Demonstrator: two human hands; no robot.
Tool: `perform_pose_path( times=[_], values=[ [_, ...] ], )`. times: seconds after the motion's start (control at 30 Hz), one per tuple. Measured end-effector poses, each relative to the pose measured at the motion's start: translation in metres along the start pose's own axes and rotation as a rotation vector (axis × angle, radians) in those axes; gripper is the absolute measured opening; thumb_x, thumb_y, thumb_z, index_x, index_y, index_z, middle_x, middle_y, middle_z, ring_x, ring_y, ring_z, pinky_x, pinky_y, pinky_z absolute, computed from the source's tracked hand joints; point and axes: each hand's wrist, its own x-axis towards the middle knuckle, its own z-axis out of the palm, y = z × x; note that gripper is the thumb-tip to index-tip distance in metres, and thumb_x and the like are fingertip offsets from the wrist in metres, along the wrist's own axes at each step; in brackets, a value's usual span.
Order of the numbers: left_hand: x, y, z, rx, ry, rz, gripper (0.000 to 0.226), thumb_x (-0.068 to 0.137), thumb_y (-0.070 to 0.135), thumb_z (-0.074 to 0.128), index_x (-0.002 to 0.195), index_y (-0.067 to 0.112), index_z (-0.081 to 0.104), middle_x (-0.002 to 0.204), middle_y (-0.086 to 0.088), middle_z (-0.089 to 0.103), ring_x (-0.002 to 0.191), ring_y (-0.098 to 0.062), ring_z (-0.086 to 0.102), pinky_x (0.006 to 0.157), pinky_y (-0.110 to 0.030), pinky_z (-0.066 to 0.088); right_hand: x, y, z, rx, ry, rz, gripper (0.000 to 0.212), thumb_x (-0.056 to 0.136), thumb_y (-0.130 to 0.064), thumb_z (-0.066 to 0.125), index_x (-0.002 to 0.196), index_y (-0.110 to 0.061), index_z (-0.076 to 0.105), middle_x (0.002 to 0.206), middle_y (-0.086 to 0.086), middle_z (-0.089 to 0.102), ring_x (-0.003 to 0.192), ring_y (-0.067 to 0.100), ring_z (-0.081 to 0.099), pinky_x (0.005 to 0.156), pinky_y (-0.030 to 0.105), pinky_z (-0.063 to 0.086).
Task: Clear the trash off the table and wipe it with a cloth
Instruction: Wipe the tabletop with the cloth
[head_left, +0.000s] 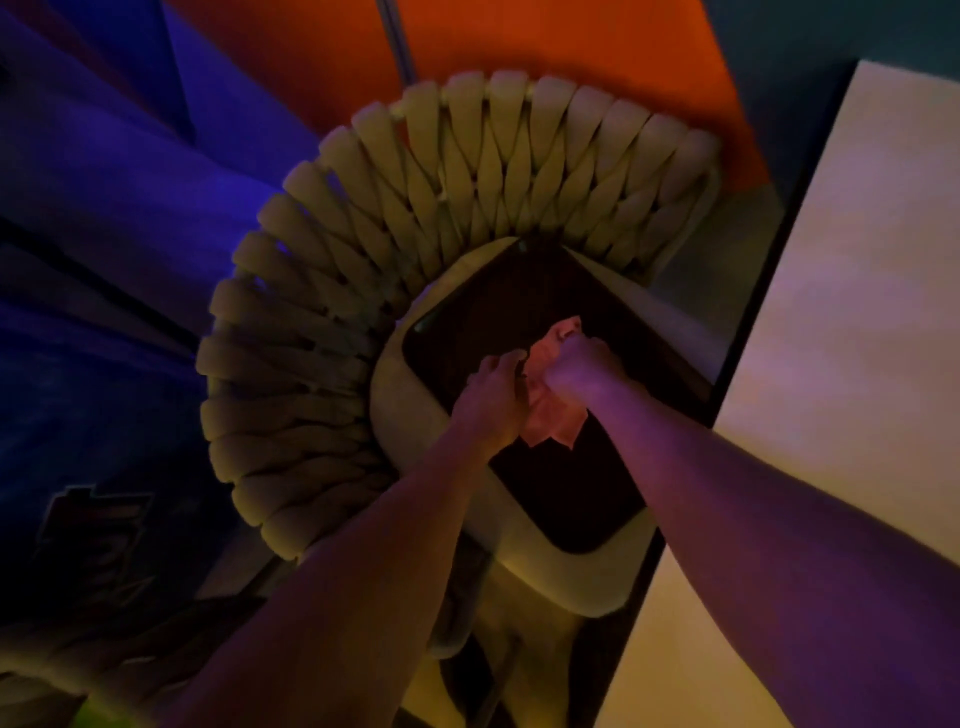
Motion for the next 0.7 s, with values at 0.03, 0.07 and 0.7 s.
perform_pose_path(
  times=[0.03, 0.07, 0.7],
  values=[
    [0.010, 0.000, 0.004, 0.013, -0.003, 0.003, 0.054, 0.101, 0.031, 0.050, 0.152, 0.022, 0.035, 0.149, -0.014, 0.042, 0.130, -0.036, 0.049, 0.104, -0.055, 0.047, 0.009, 0.000, 0.005, -0.003, -0.007, 0.009, 0.047, 0.094, -0.032, 0.061, 0.136, -0.015, 0.049, 0.133, 0.013, 0.049, 0.118, 0.032, 0.052, 0.091, 0.040, 0.046],
    [0.017, 0.001, 0.005, 0.029, -0.001, 0.008, 0.055, 0.100, 0.030, 0.053, 0.151, 0.022, 0.037, 0.147, -0.015, 0.043, 0.128, -0.037, 0.052, 0.102, -0.054, 0.048, 0.015, -0.001, 0.007, -0.014, -0.005, 0.008, 0.048, 0.095, -0.033, 0.059, 0.137, -0.015, 0.047, 0.135, 0.013, 0.049, 0.120, 0.032, 0.051, 0.097, 0.044, 0.045],
    [0.077, -0.001, 0.047, -0.113, 0.018, -0.102, 0.061, 0.087, 0.029, 0.073, 0.141, 0.015, 0.049, 0.134, -0.012, 0.053, 0.119, -0.030, 0.056, 0.093, -0.036, 0.048, 0.097, 0.002, 0.040, -0.005, 0.085, 0.248, 0.053, 0.095, -0.041, 0.061, 0.141, -0.025, 0.041, 0.142, 0.015, 0.038, 0.124, 0.036, 0.049, 0.101, 0.049, 0.042]
  ],
)
